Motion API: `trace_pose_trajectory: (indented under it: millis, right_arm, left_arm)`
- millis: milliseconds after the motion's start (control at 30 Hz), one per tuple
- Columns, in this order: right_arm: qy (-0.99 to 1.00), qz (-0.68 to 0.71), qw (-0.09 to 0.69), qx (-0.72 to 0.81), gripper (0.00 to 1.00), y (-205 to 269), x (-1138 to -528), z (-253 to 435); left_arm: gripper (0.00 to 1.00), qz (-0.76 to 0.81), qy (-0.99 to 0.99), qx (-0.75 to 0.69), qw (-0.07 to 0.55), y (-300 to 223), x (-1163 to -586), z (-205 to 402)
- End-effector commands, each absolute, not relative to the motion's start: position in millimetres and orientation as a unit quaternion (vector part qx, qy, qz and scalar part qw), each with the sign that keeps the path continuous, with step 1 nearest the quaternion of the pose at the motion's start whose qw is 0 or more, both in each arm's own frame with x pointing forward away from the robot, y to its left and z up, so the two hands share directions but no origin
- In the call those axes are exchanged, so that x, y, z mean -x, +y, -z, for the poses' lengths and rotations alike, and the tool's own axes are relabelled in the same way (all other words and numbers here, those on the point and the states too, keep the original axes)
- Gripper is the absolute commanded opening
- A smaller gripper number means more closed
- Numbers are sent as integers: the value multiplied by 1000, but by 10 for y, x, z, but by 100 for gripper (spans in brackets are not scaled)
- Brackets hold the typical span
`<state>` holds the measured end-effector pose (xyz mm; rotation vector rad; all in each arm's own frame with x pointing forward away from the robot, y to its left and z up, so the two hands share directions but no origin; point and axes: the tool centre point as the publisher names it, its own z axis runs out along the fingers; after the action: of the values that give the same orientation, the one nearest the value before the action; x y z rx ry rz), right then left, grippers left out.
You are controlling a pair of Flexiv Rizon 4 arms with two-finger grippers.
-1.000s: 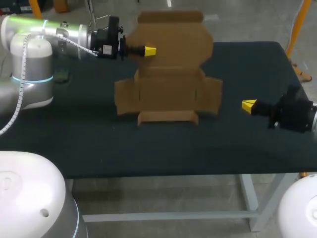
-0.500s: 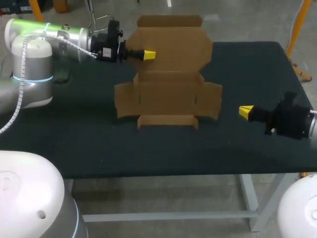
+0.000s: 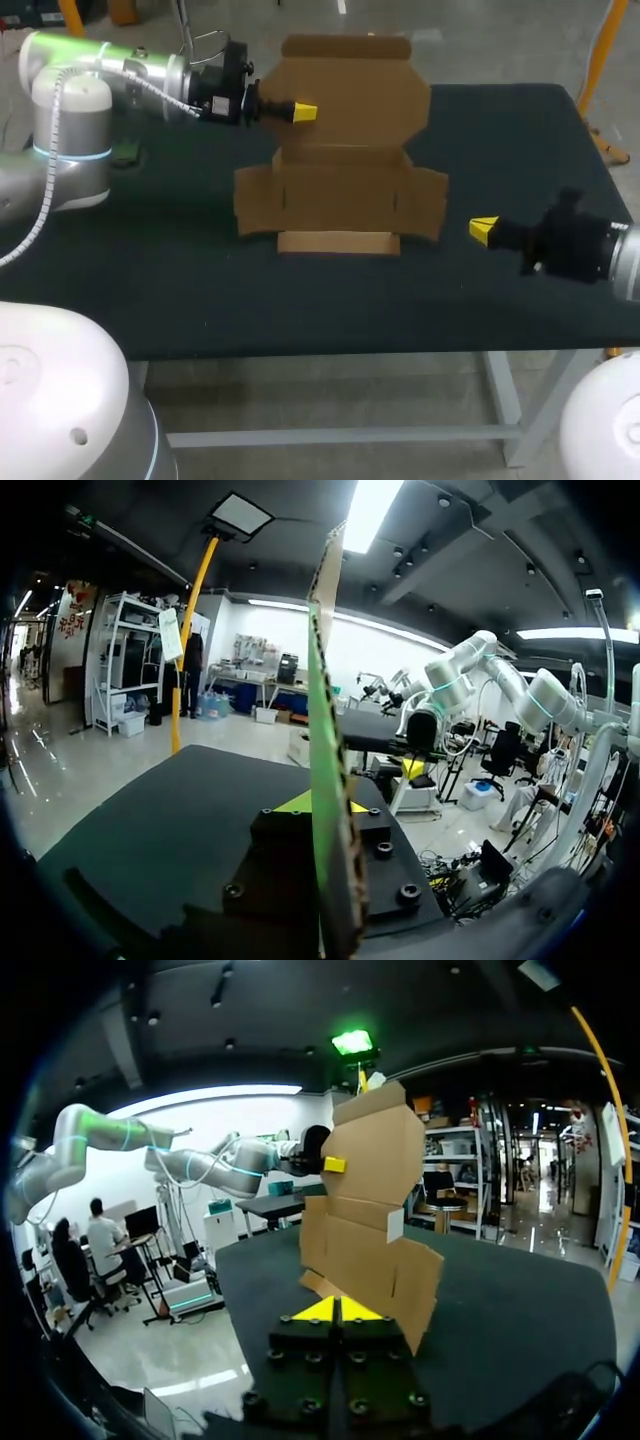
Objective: Assemble the packaging by folding the flat box into shape, placing the metal phone stand inside, and closing the box properly
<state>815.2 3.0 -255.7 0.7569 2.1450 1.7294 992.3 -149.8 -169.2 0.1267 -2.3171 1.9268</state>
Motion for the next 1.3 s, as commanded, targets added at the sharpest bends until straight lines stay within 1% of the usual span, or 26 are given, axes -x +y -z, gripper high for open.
trace_pose_trajectory:
  millis: [33,300,1067,1133,1300]
  right_arm:
    - [746,-597,140,-259,0,145,-8206,2623]
    - [747,-596,137,-259,0,263,-8214,2698]
    - [742,-596,134,-278,0,255,-8269,2717]
    - [739,-596,154,-274,0,423,-8267,2766]
    - [732,-602,166,-272,0,716,-8294,2879]
  left_arm:
    - [0,-635,-770,-45,48,-1484,-9830,1680]
    - [0,-634,-772,-19,36,-1500,-9832,1736]
    - [0,-646,-762,-2,38,-1413,-9921,1818]
    - [0,-646,-762,-2,38,-1413,-9921,1818]
    - [0,-646,-762,-2,38,-1413,-9921,1818]
